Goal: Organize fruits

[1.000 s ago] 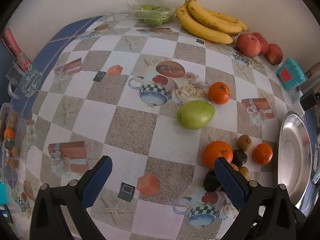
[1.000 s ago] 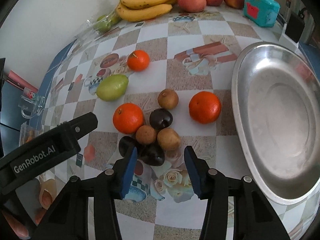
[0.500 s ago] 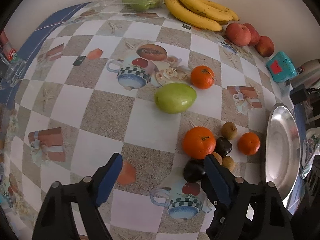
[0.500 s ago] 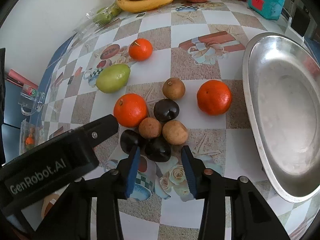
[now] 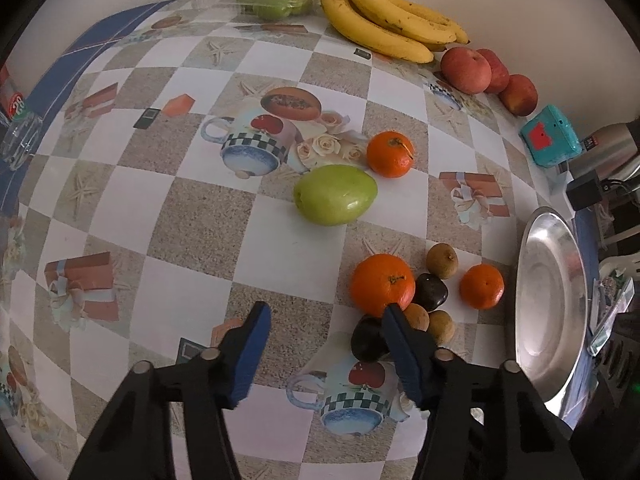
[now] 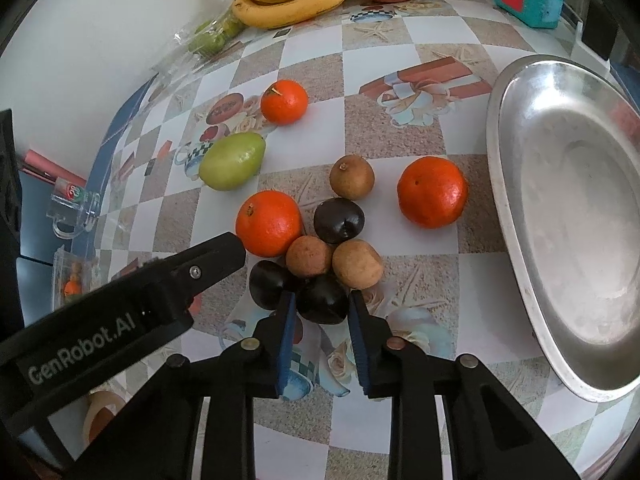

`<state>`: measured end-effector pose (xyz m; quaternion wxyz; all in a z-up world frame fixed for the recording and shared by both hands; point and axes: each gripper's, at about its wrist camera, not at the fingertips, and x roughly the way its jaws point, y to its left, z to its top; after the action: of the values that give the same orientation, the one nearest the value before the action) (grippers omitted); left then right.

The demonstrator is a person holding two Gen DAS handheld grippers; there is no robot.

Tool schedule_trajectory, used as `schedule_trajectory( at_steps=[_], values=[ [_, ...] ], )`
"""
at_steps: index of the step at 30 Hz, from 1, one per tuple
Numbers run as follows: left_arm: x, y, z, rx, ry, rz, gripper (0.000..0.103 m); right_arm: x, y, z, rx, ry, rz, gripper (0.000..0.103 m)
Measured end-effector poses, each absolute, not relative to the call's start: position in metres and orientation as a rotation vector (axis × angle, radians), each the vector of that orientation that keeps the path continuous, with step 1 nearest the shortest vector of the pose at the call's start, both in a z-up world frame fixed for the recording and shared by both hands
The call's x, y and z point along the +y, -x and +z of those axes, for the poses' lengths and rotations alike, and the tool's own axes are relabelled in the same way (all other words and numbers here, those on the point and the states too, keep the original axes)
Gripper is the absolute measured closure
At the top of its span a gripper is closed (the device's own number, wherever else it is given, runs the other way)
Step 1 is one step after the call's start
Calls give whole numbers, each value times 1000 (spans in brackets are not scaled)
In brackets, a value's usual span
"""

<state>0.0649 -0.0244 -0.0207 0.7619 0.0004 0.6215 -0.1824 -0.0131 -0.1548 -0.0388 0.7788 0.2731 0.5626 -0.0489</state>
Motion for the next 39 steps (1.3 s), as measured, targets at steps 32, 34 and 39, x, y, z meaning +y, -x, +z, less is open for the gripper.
schedule_trajectory(
  at_steps=[32, 34, 39],
  values=[
    [-58, -41, -37, 1408, -105, -542, 65, -199, 39, -13, 1103, -703, -220, 76],
    [-59, -41, -38, 1404, -115, -538, 67, -200, 39, -13, 1103, -706, -223, 76],
    [-59, -42, -40, 1400, -133, -530, 71, -200, 39, -13, 1101, -709, -223, 76]
  ],
)
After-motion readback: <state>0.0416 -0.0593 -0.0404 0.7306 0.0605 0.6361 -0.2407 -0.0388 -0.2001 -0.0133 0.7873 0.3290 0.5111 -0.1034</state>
